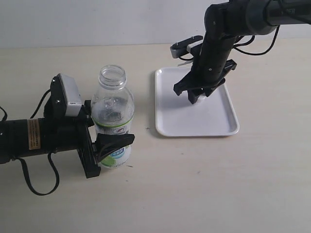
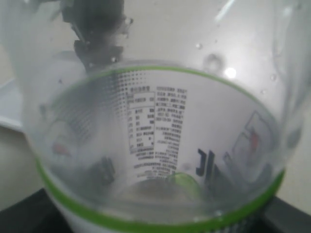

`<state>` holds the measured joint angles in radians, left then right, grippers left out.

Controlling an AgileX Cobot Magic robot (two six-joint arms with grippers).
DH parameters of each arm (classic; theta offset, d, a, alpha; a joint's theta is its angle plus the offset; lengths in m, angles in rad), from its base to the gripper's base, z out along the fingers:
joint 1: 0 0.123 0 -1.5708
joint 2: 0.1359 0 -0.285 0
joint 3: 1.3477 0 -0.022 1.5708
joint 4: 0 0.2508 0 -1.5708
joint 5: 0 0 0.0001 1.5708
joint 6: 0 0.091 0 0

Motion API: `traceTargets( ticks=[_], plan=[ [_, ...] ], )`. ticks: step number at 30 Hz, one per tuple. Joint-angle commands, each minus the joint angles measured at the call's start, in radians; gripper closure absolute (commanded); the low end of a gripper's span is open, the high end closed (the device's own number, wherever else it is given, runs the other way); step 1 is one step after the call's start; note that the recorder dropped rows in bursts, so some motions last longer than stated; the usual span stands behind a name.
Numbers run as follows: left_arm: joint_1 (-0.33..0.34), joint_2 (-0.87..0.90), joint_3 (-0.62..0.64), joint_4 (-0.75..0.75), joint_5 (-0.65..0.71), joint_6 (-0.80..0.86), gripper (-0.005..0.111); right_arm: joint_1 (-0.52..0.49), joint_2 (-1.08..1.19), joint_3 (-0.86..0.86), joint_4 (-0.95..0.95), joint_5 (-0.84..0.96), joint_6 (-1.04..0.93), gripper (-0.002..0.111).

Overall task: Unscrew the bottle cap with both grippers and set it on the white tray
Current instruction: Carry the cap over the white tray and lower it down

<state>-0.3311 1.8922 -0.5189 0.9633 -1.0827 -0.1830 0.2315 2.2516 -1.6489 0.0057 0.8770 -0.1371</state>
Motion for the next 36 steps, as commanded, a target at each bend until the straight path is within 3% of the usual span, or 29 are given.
traceTargets(
  ticks=[1,6,24,36],
  plan=[
    [-0.004,-0.005,0.003,-0.017,-0.049,-0.004,0.107,-0.006,0.013,0.003,-0.006,-0.004,-0.012,0.108],
    [-0.004,-0.005,0.003,-0.017,-0.049,-0.004,0.107,-0.006,0.017,0.003,-0.006,-0.01,-0.019,0.102],
    [-0.004,-0.005,0.003,-0.017,-0.049,-0.004,0.107,-0.006,0.017,0.003,-0.006,-0.012,-0.019,0.03],
    [-0.004,-0.005,0.003,-0.017,0.021,-0.004,0.107,-0.006,-0.112,0.003,-0.174,0.071,-0.01,0.033]
  ],
)
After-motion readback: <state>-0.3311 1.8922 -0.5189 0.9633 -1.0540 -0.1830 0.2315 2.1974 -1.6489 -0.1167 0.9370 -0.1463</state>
